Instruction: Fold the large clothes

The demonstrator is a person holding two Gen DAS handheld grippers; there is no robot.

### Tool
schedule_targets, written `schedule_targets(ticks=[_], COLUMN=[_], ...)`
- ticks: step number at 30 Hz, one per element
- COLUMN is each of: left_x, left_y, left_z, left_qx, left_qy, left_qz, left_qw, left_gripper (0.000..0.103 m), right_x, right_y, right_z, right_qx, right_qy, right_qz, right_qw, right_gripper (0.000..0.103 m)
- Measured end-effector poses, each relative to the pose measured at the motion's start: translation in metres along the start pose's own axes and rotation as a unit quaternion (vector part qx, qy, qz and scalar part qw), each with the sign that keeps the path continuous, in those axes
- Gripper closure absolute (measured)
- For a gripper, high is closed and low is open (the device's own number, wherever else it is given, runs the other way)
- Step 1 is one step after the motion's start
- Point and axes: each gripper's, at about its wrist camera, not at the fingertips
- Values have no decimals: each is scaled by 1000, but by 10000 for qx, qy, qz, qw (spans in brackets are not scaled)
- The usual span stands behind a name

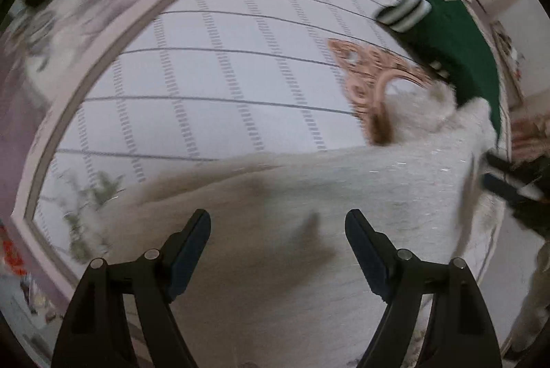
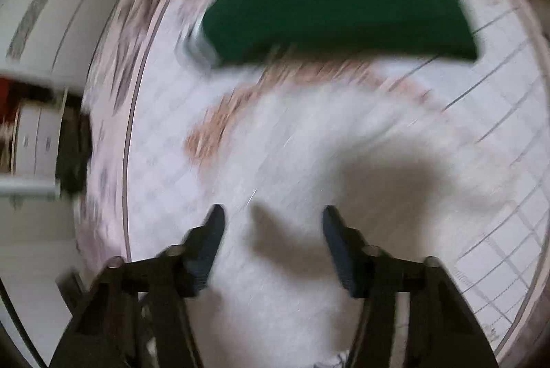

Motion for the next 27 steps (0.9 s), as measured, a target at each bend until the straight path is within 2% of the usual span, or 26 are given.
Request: schedule_targets(ticks=[2, 3, 4, 6, 8, 10, 11, 12, 13, 14, 15, 16, 17, 18, 19, 20, 21, 22, 23, 24, 25, 27], left_x=[8, 11, 12, 9, 6, 3, 0, -3, -5, -8, -12, -15, -20, -24, -28, -34, -39, -44, -49, -53, -56, -60], left_y=[1, 2, 2, 1, 1, 3, 5, 7, 8, 10, 12, 13, 14, 16, 16, 16, 16, 16, 15, 15, 15, 15], left_z=[-6, -10, -13, -12, -10, -6, -3, 0, 1, 1, -2, -5, -8, -12, -15, -18, -19, -19, -17, -15, -12, -2], left_qx=[35, 46, 38, -15, -33, -35, -49, -75, -104, -126, -118, -118, -167, -222, -245, -285, -380, -470, -540, -596, -672, -842], left_qy=[-186, -233, -254, -302, -260, -143, -94, -64, -60, -73, -132, -197, -236, -234, -236, -185, -147, -160, -187, -203, -209, -177], left_qz=[31, 45, 50, 25, 20, -6, -43, -84, -120, -156, -203, -219, -216, -194, -178, -161, -160, -201, -254, -296, -344, -439], left_qw=[9998, 9997, 9997, 9995, 9997, 9999, 9999, 9999, 9999, 9998, 9996, 9995, 9993, 9993, 9993, 9993, 9990, 9986, 9980, 9976, 9969, 9953], left_gripper=[23, 23, 23, 23, 23, 23, 23, 23, 23, 23, 23, 23, 23, 23, 23, 23, 23, 23, 23, 23, 23, 23], right_x=[2, -2, -11, -24, -19, -26, -33, -46, -62, -75, -98, -122, -144, -172, -205, -229, -243, -251, -248, -242, -237, -242], right_y=[2, -1, -5, -18, -26, -22, -18, -12, -3, 4, 13, 22, 27, 33, 39, 44, 46, 48, 49, 50, 53, 71], right_z=[-49, -72, -93, -96, -86, -54, -33, -10, 13, 32, 50, 59, 60, 55, 40, 24, 13, 7, 9, 12, 14, 25], right_qx=[490, 615, 610, 455, 722, 629, 443, 154, -208, -518, -879, -1049, -1090, -1039, -877, -746, -684, -830, -1014, -1188, -1234, -1497], right_qy=[164, 350, 363, -13, -46, -480, -674, -661, -479, -239, 272, 914, 1218, 1224, 863, 225, -239, -363, -330, -417, -709, -1001], right_qz=[123, 211, 132, -376, -356, -425, -509, -608, -724, -832, -1001, -1243, -1490, -1837, -2318, -2706, -2908, -2943, -2832, -2637, -2562, -2864], right_qw=[9986, 9973, 9974, 9983, 9967, 9960, 9954, 9958, 9960, 9949, 9907, 9824, 9752, 9698, 9649, 9595, 9540, 9514, 9531, 9564, 9561, 9410], right_gripper=[70, 70, 69, 68, 68, 66, 58, 38, 27, 12, 8, 8, 8, 8, 8, 8, 8, 8, 18, 71, 72, 75])
Point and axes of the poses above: each gripper's, at about its wrist camera, not at the fingertips, and z roughly against the way its jaws point, x to its left, y to its underside, and after that the axes turned 9 degrees about -y, right-handed
